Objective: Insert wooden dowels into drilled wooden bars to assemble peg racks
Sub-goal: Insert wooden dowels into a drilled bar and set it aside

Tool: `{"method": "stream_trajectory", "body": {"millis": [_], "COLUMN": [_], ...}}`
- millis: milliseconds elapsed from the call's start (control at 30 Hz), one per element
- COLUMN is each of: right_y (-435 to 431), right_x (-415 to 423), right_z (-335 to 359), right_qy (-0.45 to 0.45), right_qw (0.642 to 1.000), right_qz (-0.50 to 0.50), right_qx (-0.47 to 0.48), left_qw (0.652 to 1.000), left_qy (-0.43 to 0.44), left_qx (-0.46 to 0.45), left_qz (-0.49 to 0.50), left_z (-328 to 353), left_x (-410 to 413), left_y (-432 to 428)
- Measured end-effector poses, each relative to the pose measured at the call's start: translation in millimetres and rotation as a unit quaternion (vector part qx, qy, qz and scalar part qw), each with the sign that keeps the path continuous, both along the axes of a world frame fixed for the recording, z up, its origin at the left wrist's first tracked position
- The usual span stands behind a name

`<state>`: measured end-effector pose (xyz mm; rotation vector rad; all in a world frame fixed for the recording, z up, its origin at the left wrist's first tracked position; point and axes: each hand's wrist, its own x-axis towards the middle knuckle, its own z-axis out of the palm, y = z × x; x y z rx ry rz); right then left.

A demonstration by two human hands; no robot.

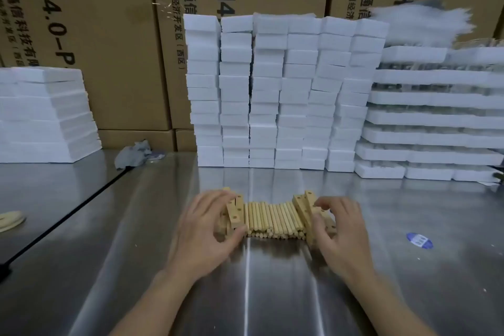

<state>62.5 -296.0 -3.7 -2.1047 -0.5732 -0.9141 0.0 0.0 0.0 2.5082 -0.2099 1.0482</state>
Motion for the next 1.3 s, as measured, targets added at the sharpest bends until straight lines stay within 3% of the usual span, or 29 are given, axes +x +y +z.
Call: {"method": "stream_trajectory", "body": {"millis": [100, 367, 533, 600, 667, 767, 900, 967, 1033, 1100, 1300], "right_y": [1, -3, 2, 7, 14, 23, 28, 28, 27, 23, 23], "right_x": [0, -2, -7, -11, -17, -27, -32, -32, -30, -28, -29], "right_z": [0, 3, 7, 10, 11, 12, 13, 14, 14, 15, 12], "right_qy": [-0.008, 0.015, -0.023, -0.045, -0.065, -0.065, -0.068, -0.090, -0.089, -0.065, -0.083], "right_qw": [1.000, 1.000, 1.000, 0.999, 0.998, 0.995, 0.993, 0.992, 0.993, 0.993, 0.989], "right_qz": [-0.001, -0.007, -0.010, -0.002, 0.016, 0.066, 0.088, 0.080, 0.078, 0.091, 0.117], "right_qx": [-0.006, 0.023, 0.017, 0.008, 0.000, -0.026, -0.034, -0.022, 0.005, 0.028, -0.027], "left_qw": [0.998, 0.994, 0.992, 0.987, 0.978, 0.905, 0.807, 0.775, 0.765, 0.770, 0.790], "left_qy": [0.016, 0.030, -0.080, -0.153, -0.149, -0.051, 0.011, 0.033, 0.040, 0.036, 0.021], "left_qx": [0.065, 0.102, 0.090, 0.038, -0.123, -0.396, -0.559, -0.596, -0.609, -0.605, -0.599], "left_qz": [0.003, -0.014, -0.040, -0.045, -0.076, -0.145, -0.189, -0.205, -0.207, -0.199, -0.133], "left_z": [-2, -3, 6, 13, 19, 27, 26, 27, 27, 27, 26], "left_x": [-1, 0, -1, -5, -13, -25, -26, -25, -23, -22, -21], "left_y": [-4, 0, -10, -21, -38, -61, -64, -62, -60, -58, -55]}}
